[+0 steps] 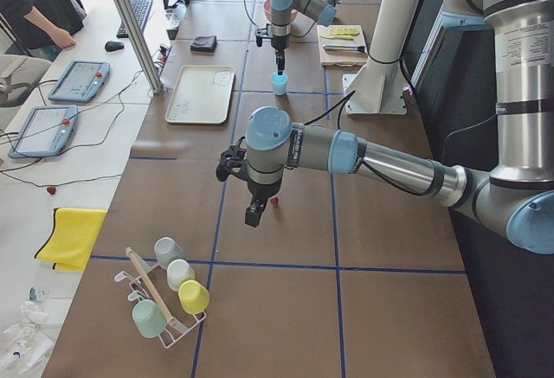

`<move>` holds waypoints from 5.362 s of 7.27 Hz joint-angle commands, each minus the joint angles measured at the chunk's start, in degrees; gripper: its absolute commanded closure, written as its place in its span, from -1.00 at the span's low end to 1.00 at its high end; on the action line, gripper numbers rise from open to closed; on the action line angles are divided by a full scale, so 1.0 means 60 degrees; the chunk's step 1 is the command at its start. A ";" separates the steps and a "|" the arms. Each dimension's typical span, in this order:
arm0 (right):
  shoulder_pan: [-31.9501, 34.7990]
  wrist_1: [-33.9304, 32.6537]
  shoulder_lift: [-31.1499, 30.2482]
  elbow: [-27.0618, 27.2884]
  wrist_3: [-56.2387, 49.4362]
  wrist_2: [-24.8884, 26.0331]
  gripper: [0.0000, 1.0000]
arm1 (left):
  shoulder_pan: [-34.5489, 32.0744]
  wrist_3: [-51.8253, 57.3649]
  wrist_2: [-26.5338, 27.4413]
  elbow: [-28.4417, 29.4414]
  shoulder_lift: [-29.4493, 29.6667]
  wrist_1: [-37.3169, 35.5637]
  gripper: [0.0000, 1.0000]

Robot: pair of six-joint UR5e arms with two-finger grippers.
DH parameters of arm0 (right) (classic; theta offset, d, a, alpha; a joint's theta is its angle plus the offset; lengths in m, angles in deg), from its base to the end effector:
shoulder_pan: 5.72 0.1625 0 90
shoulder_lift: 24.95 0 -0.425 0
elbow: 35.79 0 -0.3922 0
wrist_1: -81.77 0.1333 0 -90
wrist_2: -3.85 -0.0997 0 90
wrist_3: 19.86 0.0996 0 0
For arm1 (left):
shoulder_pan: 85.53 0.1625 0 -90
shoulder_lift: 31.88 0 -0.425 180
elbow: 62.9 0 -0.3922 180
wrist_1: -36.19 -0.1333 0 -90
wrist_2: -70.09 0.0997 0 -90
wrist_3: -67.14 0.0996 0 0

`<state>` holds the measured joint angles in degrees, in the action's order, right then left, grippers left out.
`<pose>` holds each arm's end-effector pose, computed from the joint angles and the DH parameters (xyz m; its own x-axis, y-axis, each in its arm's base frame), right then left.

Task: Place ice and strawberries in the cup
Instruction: 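Open the right gripper to drop the ice cube into the cup, then move the right gripper back toward the pink bowl, then lower the right gripper into the bowl and grasp another ice cube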

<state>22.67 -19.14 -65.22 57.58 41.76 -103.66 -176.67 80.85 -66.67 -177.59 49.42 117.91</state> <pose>-0.5644 -0.4225 0.1270 0.7045 -0.1345 0.6968 0.0673 0.9901 0.1231 -0.0691 -0.4194 0.5288 0.6720 0.3165 -0.6695 -0.1436 0.9426 0.3014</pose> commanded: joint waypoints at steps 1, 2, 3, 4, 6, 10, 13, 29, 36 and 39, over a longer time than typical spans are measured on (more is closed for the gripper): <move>0.0028 0.0002 0.0030 0.0097 -0.0015 0.0004 -1.00 | 0.0000 0.0000 0.0000 0.0000 0.0000 0.0003 -1.00; 0.0318 -0.0071 0.0001 0.0358 -0.0102 -0.0112 -1.00 | 0.0000 0.0000 0.0000 0.0000 0.0000 0.0003 -1.00; 0.0669 -0.0115 -0.0303 0.0811 -0.0175 -0.0215 -1.00 | 0.0000 0.0000 0.0000 0.0000 0.0000 0.0003 -1.00; 0.1166 -0.0159 -0.0756 0.1323 -0.0625 -0.0463 -1.00 | 0.0000 0.0000 0.0000 0.0000 0.0000 0.0003 -1.00; 0.2322 -0.0203 -0.2247 0.2567 -0.2232 -0.1428 -1.00 | 0.0000 0.0000 0.0000 0.0000 0.0000 0.0003 -1.00; 0.4316 -0.0087 -0.5498 0.4167 -0.6494 -0.2252 -1.00 | 0.0000 0.0000 0.0000 0.0000 -0.0015 0.0018 -1.00; 0.6000 -0.0057 -0.7579 0.4651 -0.9352 -0.3364 -1.00 | 0.0000 0.0000 0.0000 0.0000 -0.0015 0.0018 -1.00; 0.4818 0.4630 -0.9066 0.2236 -0.8130 -0.2956 -0.81 | 0.0014 0.0000 0.0000 -0.0088 -0.0044 0.0018 -1.00; 0.4789 0.4586 -0.9359 0.2105 -0.8130 -0.2941 -0.69 | 0.0000 0.0000 0.0000 -0.0088 -0.0044 0.0033 -1.00; 0.4702 0.4586 -0.9316 0.2075 -0.8101 -0.2955 -0.54 | 0.0000 0.0000 -0.0044 -0.0088 -0.0044 0.0018 -1.00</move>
<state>51.14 8.38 -121.21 70.13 -6.89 -121.39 -176.67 80.85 -66.81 -178.12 49.16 118.09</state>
